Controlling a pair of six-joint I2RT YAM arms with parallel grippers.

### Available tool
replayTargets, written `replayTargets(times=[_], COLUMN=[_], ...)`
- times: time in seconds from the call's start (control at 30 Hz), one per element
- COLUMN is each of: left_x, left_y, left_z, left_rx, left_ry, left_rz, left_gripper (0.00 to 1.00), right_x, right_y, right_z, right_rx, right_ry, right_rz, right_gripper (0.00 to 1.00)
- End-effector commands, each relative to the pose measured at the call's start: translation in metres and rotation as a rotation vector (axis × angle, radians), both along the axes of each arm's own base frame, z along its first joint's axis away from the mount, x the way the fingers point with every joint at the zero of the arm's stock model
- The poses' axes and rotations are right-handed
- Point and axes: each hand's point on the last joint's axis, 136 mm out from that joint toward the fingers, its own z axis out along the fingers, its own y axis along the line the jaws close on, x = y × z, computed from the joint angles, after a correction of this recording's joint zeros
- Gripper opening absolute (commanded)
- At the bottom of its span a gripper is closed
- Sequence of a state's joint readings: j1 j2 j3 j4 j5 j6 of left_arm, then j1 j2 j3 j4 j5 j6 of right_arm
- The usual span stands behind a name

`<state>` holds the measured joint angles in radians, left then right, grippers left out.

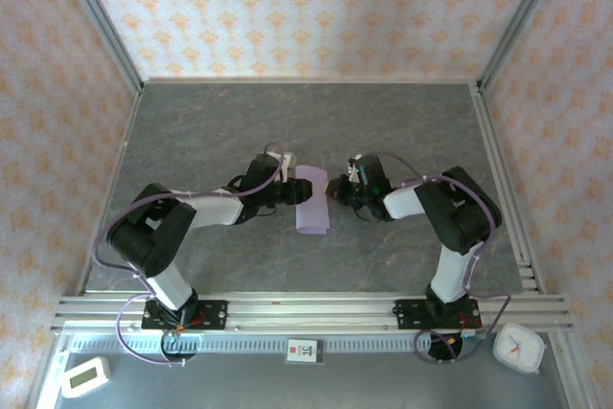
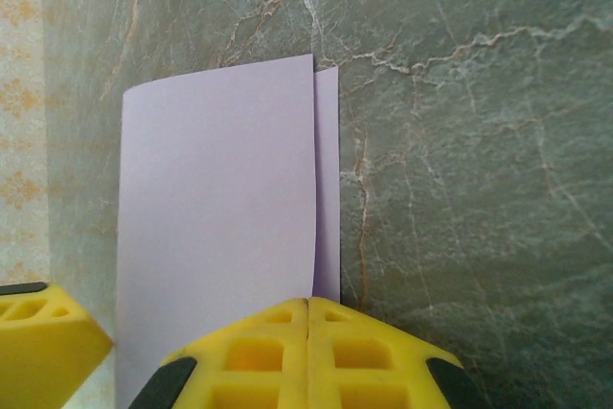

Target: Fold a paper plane with a square sheet of paper (pick it up from the middle)

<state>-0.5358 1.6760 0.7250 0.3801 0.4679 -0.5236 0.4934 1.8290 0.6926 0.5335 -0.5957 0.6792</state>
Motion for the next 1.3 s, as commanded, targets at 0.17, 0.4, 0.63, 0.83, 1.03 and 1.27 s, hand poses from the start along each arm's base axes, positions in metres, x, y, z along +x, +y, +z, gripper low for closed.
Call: replayTargets(times=[0.17, 0.4, 0.63, 0.83, 1.03, 1.27], left_x=[-0.005, -0.006, -0.009, -0.011, -0.013, -0.012], left_y=[0.003, 0.006, 0.011, 0.017, 0.018, 0.018], left_z=[-0.016, -0.024, -0.040, -0.047, -0.049, -0.044], left_rx=[0.009, 0.026, 0.056, 0.077, 0.087, 0.087], left_ry=[0.005, 0.010, 0.031, 0.038, 0.041, 0.032], left_rz=[0.000, 0.007, 0.015, 0.025, 0.021, 0.016], left_gripper=[0.47, 0.47, 0.46, 0.45, 0.45, 0.44], right_x=[-0.018, -0.018, -0.019, -0.017, -0.012, 0.002], right_y=[-0.014, -0.015, -0.015, -0.013, -0.005, -0.005], right_z=[-0.044, -0.045, -0.045, -0.044, -0.026, 0.007], right_rx=[-0.092, -0.091, -0.088, -0.082, -0.051, -0.080], right_ry=[0.098, 0.099, 0.101, 0.099, 0.060, -0.006], right_rz=[-0.018, -0.020, -0.020, -0.020, 0.012, 0.009], right_gripper=[0.00, 0.00, 0.00, 0.00, 0.16, 0.33])
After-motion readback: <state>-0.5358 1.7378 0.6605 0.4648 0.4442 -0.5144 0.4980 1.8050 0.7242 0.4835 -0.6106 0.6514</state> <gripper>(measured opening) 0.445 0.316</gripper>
